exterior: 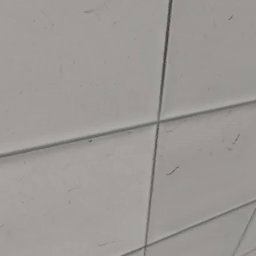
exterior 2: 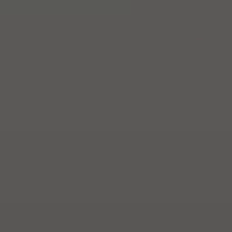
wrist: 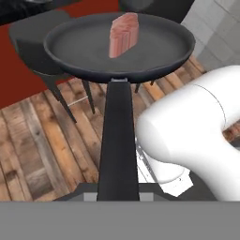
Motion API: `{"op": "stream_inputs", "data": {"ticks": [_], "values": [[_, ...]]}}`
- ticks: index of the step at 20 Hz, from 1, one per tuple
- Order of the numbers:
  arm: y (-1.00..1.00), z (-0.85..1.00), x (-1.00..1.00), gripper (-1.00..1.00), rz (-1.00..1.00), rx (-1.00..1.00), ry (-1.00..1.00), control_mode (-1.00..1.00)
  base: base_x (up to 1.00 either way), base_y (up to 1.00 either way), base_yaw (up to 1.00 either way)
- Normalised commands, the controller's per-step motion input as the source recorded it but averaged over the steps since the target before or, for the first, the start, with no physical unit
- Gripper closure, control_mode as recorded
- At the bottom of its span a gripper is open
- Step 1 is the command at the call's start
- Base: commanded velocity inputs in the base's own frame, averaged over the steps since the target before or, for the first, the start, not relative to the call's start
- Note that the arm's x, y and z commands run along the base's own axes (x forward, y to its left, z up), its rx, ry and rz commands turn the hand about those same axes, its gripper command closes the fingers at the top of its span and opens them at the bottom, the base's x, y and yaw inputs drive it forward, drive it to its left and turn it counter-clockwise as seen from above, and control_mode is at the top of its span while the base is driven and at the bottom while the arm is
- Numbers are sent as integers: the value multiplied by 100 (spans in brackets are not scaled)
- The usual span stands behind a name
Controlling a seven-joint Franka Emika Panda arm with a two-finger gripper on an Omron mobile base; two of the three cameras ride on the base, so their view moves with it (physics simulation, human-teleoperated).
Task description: Pick up the pan with the steak in it and place it on the dining table. Then place the steak on the plate.
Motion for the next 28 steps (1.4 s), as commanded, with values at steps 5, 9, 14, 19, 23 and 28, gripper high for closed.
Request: {"op": "stream_inputs", "data": {"ticks": [5, 9, 14, 19, 23, 28], "values": [[0, 0, 0, 100, 0, 0, 0, 100, 17, -78, 7], [0, 0, 0, 100, 0, 0, 0, 100, 0, -37, 6], [0, 0, 0, 100, 0, 0, 0, 100, 4, -19, 0], [0, 0, 0, 100, 0, 0, 0, 100, 10, -53, 0], [0, 0, 0, 100, 0, 0, 0, 100, 26, 0, 0], [0, 0, 0, 100, 0, 0, 0, 100, 86, -3, 1]]}}
